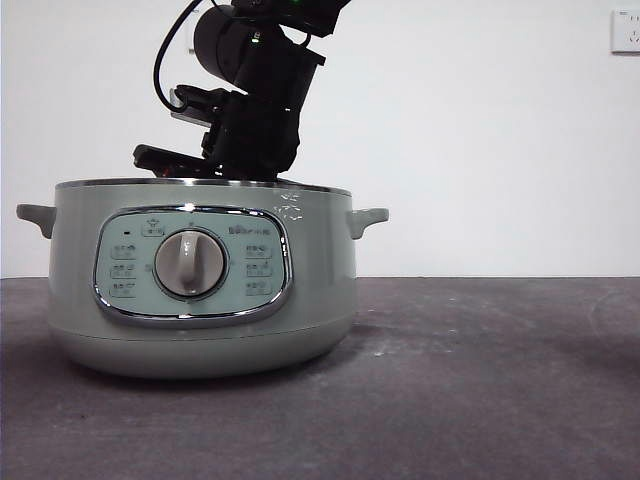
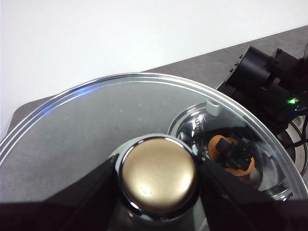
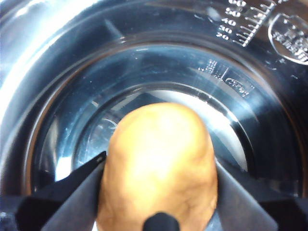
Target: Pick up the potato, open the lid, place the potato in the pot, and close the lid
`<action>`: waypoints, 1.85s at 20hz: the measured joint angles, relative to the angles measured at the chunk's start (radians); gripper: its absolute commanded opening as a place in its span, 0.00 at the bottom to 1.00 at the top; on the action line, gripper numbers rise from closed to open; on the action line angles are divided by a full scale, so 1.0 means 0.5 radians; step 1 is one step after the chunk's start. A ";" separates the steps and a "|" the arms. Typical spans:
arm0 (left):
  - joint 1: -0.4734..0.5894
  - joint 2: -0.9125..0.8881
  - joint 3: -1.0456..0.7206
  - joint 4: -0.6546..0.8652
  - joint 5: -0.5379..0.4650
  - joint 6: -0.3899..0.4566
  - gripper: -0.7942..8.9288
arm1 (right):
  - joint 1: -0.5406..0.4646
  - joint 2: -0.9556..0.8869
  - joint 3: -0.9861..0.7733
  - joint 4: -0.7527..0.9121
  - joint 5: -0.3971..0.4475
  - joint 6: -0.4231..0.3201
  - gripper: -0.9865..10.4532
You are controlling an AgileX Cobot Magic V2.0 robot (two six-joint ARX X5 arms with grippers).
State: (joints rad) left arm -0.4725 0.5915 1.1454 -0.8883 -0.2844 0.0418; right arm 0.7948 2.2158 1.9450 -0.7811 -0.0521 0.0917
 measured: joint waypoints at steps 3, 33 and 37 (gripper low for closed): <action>0.000 0.000 0.000 0.000 0.000 0.000 0.07 | 0.002 0.000 0.002 -0.001 0.000 -0.005 0.43; 0.000 1.653 0.000 1.070 0.709 -0.282 0.07 | -0.049 -1.723 0.020 -1.145 0.478 0.002 0.41; -0.003 1.693 0.000 1.083 0.713 -0.274 0.07 | -0.049 -1.745 0.020 -1.147 0.478 0.003 0.41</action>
State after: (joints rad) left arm -0.4740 1.4380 1.1454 -0.3470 0.0719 -0.0952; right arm 0.7704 1.3434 1.9549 -1.3548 0.1871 0.0933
